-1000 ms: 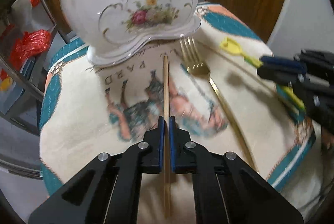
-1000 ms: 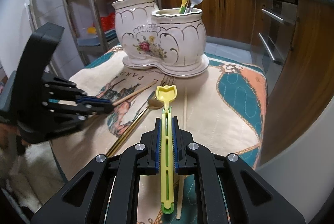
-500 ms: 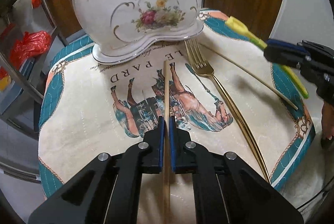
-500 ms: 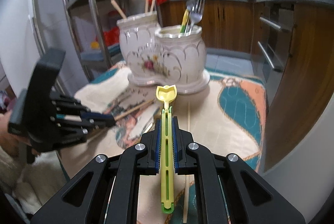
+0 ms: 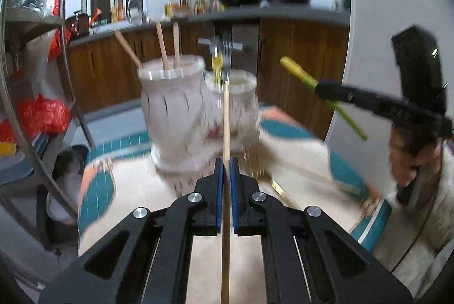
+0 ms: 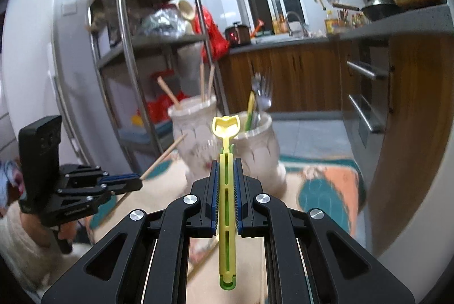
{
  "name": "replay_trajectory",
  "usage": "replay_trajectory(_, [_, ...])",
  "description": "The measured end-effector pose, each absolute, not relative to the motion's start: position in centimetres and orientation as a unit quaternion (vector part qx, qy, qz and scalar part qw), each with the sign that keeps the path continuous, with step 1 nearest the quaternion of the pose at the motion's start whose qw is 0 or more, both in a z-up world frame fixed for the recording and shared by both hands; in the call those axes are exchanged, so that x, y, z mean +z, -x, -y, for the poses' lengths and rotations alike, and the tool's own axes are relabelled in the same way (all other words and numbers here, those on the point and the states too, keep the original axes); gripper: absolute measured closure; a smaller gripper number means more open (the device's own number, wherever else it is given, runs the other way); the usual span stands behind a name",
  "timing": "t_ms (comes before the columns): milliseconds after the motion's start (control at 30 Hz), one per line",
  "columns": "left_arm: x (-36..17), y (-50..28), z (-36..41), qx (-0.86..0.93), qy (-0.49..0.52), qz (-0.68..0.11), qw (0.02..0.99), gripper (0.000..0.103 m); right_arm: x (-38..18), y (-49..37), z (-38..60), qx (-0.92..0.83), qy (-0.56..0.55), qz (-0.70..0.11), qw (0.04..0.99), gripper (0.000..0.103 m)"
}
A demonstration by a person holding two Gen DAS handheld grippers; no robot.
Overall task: Organize utensils
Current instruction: 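Carry the chopstick over the tall cup while the right tool carries the yellow spoon over the short cup, then release the chopstick into the tall cup while the right tool releases the yellow spoon into the short cup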
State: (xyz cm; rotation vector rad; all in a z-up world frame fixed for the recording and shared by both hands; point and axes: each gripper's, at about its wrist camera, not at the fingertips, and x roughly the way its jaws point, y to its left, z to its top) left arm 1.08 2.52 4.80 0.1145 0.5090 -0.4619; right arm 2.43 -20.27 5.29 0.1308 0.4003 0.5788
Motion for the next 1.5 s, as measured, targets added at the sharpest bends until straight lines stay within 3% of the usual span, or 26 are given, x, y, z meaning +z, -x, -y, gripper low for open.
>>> replay_trajectory(633, [13.0, -11.7, -4.3, -0.204, 0.082, -0.098, 0.970, 0.098, 8.0, -12.5, 18.8, 0.289, -0.149, -0.125, 0.937, 0.093])
replay_trajectory(867, [12.5, -15.1, -3.2, -0.170, 0.091, -0.078, 0.978, 0.098, 6.7, -15.8, 17.8, 0.309, -0.187, -0.126, 0.924, 0.093])
replay_trajectory(1100, [10.4, -14.7, -1.9, -0.153, 0.057, -0.052, 0.985, 0.098, 5.0, -15.6, 15.7, 0.273, -0.121, -0.108, 0.948, 0.093])
replay_trajectory(1500, [8.1, -14.0, -2.6, -0.162, 0.053, -0.087, 0.981, 0.098, 3.9, -14.6, 14.5, 0.233, -0.050, -0.116, 0.964, 0.093])
